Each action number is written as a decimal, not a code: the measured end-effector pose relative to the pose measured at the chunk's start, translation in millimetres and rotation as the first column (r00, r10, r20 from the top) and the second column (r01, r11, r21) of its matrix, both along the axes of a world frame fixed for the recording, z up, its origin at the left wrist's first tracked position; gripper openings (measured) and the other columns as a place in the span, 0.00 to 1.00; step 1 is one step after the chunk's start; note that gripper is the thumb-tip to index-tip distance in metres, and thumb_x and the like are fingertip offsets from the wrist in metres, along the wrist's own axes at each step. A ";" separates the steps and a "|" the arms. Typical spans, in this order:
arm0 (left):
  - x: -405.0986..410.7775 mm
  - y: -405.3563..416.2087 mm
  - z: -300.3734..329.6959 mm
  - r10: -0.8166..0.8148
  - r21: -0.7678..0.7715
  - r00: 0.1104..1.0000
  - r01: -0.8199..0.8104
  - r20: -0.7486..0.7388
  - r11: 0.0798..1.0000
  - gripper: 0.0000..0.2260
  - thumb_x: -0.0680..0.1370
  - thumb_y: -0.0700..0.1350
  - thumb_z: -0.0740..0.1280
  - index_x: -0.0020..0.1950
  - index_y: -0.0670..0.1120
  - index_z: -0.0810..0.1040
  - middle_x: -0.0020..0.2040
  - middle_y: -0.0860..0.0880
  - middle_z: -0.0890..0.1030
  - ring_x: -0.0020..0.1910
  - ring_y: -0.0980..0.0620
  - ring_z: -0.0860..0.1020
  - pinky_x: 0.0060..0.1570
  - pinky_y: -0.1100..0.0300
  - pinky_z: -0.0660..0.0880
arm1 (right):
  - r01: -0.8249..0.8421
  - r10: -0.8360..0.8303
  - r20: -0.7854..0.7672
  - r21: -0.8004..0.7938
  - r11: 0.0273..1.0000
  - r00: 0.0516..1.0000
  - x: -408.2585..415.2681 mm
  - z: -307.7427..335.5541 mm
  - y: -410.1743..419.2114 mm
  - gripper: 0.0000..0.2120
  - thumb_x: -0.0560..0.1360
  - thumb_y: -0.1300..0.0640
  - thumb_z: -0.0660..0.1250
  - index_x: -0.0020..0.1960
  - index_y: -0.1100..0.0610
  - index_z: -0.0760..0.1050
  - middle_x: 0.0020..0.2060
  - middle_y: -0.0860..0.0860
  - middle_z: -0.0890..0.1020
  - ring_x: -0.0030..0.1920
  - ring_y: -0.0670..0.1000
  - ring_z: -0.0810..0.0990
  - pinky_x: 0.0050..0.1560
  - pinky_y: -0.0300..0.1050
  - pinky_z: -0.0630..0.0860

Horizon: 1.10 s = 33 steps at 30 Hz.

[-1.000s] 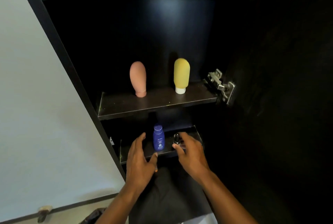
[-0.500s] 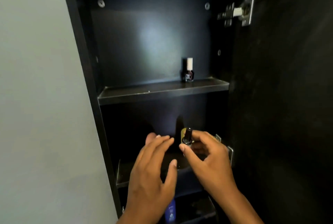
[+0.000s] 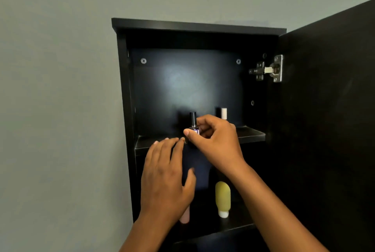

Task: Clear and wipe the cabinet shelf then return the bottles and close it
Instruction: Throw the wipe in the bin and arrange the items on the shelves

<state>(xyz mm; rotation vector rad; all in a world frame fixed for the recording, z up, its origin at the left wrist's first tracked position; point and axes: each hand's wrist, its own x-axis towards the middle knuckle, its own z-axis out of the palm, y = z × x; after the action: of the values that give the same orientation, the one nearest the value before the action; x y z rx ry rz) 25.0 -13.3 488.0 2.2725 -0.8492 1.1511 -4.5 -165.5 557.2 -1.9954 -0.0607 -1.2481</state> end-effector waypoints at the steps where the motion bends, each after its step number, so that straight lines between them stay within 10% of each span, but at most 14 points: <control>1: 0.5 0.8 0.1 -0.002 0.001 1.000 0.002 0.009 1.000 0.30 0.74 0.53 0.70 0.75 0.47 0.74 0.72 0.49 0.76 0.75 0.47 0.72 0.81 0.47 0.61 | 0.009 -0.009 0.001 -0.009 1.000 1.000 2.4 5.4 1.3 0.13 0.70 0.48 0.80 0.50 0.50 0.83 0.36 0.44 0.84 0.37 0.43 0.83 0.42 0.38 0.81; 7: 1.8 3.4 2.4 -0.025 -0.013 0.999 0.025 0.035 1.000 0.28 0.74 0.54 0.68 0.74 0.48 0.75 0.70 0.49 0.78 0.73 0.49 0.73 0.80 0.49 0.63 | -0.042 0.043 -0.092 0.016 0.999 0.995 31.0 31.1 6.0 0.13 0.70 0.50 0.81 0.50 0.54 0.83 0.39 0.48 0.85 0.41 0.49 0.86 0.47 0.50 0.85; 21: 5.6 12.9 1.0 -0.130 -0.053 0.991 0.128 -0.029 0.990 0.29 0.77 0.57 0.62 0.77 0.50 0.73 0.74 0.52 0.75 0.76 0.54 0.68 0.81 0.62 0.50 | -0.056 0.071 -0.381 0.050 0.997 0.922 60.4 39.3 14.5 0.18 0.69 0.56 0.83 0.55 0.57 0.82 0.44 0.52 0.86 0.47 0.49 0.85 0.49 0.40 0.80; 33: 4.5 10.3 -2.4 -0.185 -0.107 0.980 0.177 -0.068 0.978 0.31 0.77 0.59 0.59 0.80 0.51 0.68 0.80 0.54 0.69 0.82 0.58 0.59 0.82 0.61 0.47 | 0.020 -0.022 -0.282 -0.013 1.000 0.959 45.6 34.5 12.0 0.18 0.70 0.52 0.82 0.57 0.56 0.83 0.46 0.50 0.87 0.48 0.48 0.86 0.55 0.46 0.83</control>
<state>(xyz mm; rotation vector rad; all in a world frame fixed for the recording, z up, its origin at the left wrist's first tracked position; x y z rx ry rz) 29.5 -3.1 485.6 2.0962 -0.9253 0.9954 41.1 -153.5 591.8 -2.1680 0.0950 -0.9649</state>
